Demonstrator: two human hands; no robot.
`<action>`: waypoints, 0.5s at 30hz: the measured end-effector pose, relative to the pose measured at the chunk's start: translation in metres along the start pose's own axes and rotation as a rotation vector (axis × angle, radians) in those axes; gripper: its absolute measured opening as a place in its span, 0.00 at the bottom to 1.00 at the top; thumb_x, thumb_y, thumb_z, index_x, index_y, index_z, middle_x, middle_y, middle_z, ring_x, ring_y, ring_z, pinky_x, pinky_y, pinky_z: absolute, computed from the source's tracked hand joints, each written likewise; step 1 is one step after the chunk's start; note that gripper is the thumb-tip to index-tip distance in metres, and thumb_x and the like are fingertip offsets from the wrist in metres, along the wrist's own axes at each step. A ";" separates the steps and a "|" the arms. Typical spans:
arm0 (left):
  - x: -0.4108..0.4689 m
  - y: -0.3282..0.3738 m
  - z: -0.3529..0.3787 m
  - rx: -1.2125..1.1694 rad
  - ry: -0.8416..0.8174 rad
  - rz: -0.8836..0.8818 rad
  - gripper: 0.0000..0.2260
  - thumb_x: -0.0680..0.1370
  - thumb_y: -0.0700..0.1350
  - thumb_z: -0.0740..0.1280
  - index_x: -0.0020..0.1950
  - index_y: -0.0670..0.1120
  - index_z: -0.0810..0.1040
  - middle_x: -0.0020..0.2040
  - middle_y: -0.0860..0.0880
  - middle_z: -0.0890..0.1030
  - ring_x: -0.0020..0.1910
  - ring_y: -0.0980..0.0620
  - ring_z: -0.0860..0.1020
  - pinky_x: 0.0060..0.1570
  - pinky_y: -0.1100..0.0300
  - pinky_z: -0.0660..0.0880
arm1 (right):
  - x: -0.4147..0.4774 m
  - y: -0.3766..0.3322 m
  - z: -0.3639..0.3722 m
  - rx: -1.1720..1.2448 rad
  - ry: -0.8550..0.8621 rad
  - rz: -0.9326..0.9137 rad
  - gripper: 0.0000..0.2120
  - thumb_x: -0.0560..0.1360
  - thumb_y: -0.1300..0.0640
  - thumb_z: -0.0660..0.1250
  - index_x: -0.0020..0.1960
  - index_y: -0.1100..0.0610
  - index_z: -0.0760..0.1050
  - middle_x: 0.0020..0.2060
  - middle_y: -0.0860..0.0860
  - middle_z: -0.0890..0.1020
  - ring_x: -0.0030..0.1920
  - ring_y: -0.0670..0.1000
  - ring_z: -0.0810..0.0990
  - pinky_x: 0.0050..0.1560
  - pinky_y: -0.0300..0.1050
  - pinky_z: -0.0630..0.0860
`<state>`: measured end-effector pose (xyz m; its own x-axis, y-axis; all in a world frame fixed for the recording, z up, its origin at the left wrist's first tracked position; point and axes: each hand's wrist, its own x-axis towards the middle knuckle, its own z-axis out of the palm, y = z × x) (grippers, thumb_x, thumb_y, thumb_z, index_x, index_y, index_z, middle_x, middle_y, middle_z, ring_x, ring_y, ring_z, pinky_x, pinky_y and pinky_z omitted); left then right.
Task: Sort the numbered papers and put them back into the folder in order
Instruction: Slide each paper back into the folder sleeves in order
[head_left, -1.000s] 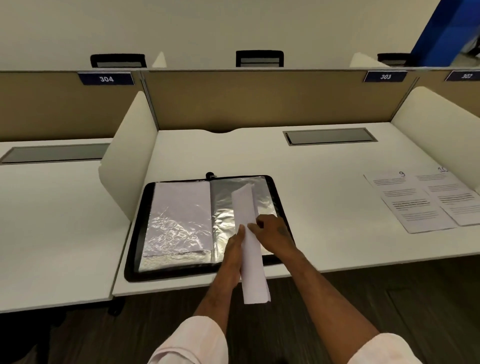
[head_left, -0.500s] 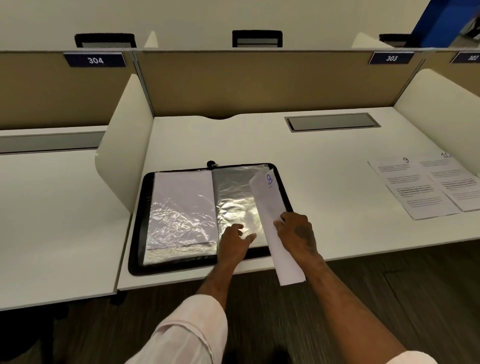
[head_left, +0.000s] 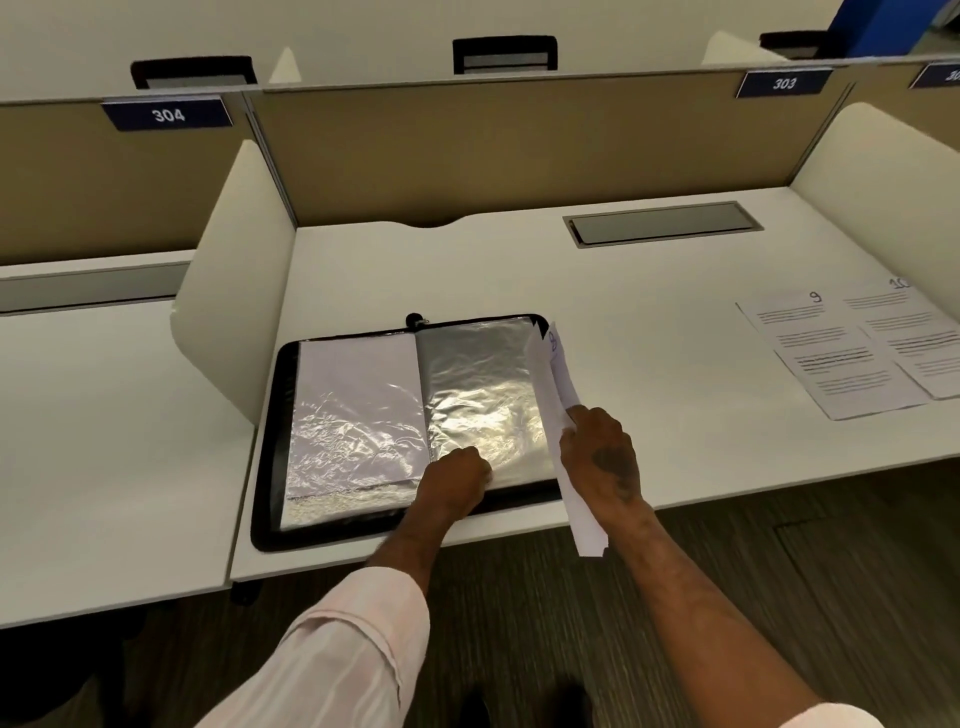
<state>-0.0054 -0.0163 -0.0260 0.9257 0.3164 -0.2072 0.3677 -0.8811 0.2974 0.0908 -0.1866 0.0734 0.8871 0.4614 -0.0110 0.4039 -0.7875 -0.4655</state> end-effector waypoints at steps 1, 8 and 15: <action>0.002 -0.003 0.000 -0.031 -0.012 0.001 0.10 0.81 0.47 0.61 0.54 0.49 0.82 0.54 0.48 0.79 0.56 0.46 0.78 0.51 0.52 0.76 | 0.000 0.000 -0.001 0.001 0.007 0.003 0.17 0.82 0.55 0.58 0.68 0.57 0.70 0.58 0.55 0.77 0.55 0.55 0.79 0.56 0.47 0.76; 0.018 -0.013 -0.010 -0.337 0.030 -0.209 0.07 0.70 0.51 0.76 0.40 0.51 0.81 0.42 0.53 0.82 0.45 0.52 0.80 0.47 0.56 0.77 | -0.004 0.002 -0.008 0.011 0.016 0.021 0.18 0.80 0.56 0.58 0.70 0.56 0.69 0.58 0.54 0.76 0.55 0.56 0.78 0.55 0.46 0.74; 0.021 -0.020 0.001 -0.501 0.018 -0.264 0.05 0.75 0.47 0.72 0.47 0.47 0.85 0.48 0.49 0.84 0.50 0.50 0.81 0.52 0.58 0.75 | -0.014 0.009 -0.012 0.034 0.011 0.032 0.19 0.79 0.56 0.58 0.69 0.54 0.69 0.55 0.53 0.76 0.52 0.54 0.78 0.53 0.47 0.75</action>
<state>0.0067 0.0078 -0.0378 0.7966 0.5131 -0.3197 0.5797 -0.4983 0.6447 0.0844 -0.2049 0.0800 0.9021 0.4312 -0.0167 0.3672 -0.7875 -0.4949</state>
